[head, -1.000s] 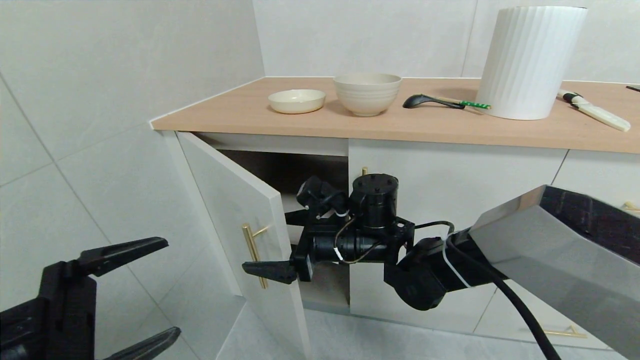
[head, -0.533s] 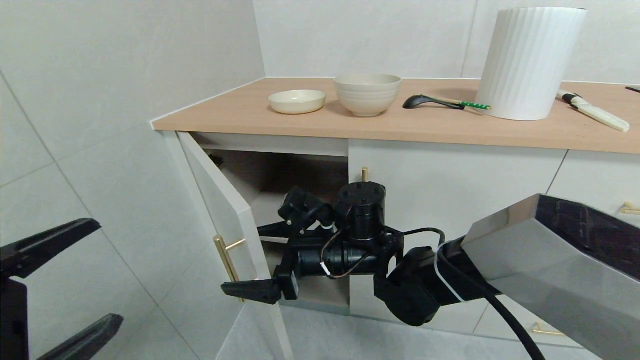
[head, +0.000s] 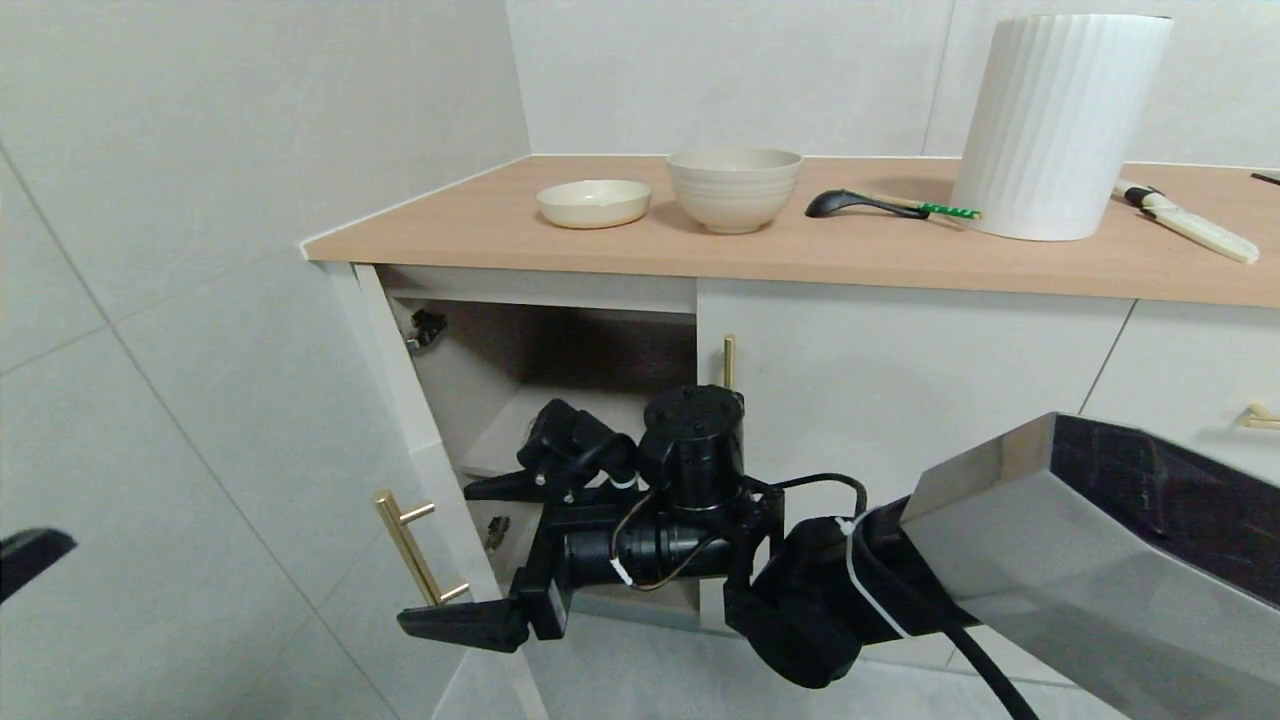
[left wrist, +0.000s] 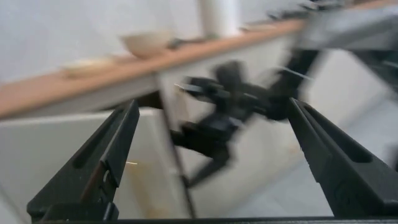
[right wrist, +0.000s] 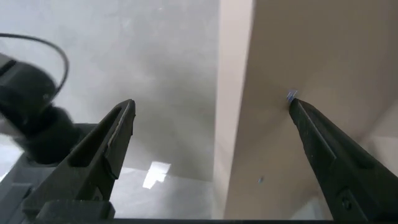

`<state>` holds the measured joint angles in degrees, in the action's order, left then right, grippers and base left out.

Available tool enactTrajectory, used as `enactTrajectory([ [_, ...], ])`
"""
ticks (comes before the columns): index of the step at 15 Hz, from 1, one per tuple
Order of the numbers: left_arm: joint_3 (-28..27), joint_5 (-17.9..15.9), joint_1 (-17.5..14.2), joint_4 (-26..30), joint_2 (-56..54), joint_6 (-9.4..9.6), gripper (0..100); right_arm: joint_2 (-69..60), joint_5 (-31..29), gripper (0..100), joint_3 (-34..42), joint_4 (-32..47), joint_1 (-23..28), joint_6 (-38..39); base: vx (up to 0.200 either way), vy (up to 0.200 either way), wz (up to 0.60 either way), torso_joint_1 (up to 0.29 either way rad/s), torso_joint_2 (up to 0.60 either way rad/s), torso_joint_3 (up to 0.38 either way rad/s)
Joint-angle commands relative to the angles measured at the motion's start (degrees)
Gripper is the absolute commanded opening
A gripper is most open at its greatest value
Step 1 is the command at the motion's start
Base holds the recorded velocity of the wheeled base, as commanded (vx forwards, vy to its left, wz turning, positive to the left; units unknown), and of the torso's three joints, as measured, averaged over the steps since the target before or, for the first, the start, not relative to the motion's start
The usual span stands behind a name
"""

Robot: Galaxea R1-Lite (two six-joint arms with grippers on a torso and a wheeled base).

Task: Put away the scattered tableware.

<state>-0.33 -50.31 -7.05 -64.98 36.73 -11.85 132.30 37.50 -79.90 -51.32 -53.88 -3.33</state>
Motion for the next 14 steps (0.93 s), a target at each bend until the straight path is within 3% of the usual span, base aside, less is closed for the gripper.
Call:
enactTrajectory([
  [1, -4.0, -8.8, 1.2, 20.7, -22.1, -0.10, 100, 2.2, -0.1, 100, -1.1, 0.1, -0.6, 0.0, 0.000, 0.000, 0.00, 0.000, 0.00, 0.000],
  [3, -4.7, -15.9, 5.2, 31.4, -33.4, -0.54, 100, 3.8, -0.1, 100, -3.5, 0.2, -1.0, 0.0, 0.000, 0.000, 0.00, 0.000, 0.00, 0.000],
  [4, -4.3, -16.2, 6.6, 34.7, -36.7, -1.07, 100, 4.3, -0.1, 100, -4.0, 0.2, -1.1, 0.0, 0.000, 0.000, 0.00, 0.000, 0.00, 0.000],
  [5, -3.5, -14.4, 6.9, 35.3, -36.7, 0.78, 100, 5.1, -0.1, 100, -4.7, 0.2, -1.3, 0.0, 0.000, 0.000, 0.00, 0.000, 0.00, 0.000],
  [7, -3.1, -3.7, 6.9, 35.7, -36.7, 1.13, 100, 5.8, -0.2, 100, -5.9, 0.2, -1.4, 0.5, 0.000, 0.000, 0.00, 0.000, 0.00, 0.000],
  [8, -3.1, -3.7, 6.9, 35.7, -36.7, 1.13, 100, 5.8, -0.2, 100, -5.9, 0.2, -1.4, 0.5, 0.000, 0.000, 0.00, 0.000, 0.00, 0.000],
  [9, -1.4, 6.8, 6.9, 35.5, -36.7, 8.95, 100, 6.9, -0.8, 100, -8.1, 0.2, -1.4, 1.1, 0.000, 0.000, 0.00, 0.000, 0.00, 0.000],
  [11, 0.3, 12.5, 6.9, 37.6, -36.7, 17.30, 100, 9.4, -1.5, 100, -10.6, 0.2, -1.8, 1.1, 0.000, 0.000, 0.00, 0.000, 0.00, 0.000],
  [12, 0.3, 19.2, 6.9, 41.6, -36.7, 22.04, 100, 10.2, -0.7, 100, -12.7, 0.1, -3.1, 1.2, 0.000, 0.000, 0.00, 0.000, 0.00, 0.000],
  [13, 0.3, 24.8, 6.9, 44.6, -36.7, 24.77, 100, 10.5, 1.1, 100, -13.7, 0.1, -3.4, 1.5, 0.000, 0.000, 0.00, 0.000, 0.00, 0.000],
  [14, 0.3, 26.7, 6.9, 46.2, -36.7, 25.21, 100, 10.4, 3.9, 100, -13.9, 0.1, -3.6, 1.5, 0.000, 0.000, 0.00, 0.000, 0.00, 0.000],
])
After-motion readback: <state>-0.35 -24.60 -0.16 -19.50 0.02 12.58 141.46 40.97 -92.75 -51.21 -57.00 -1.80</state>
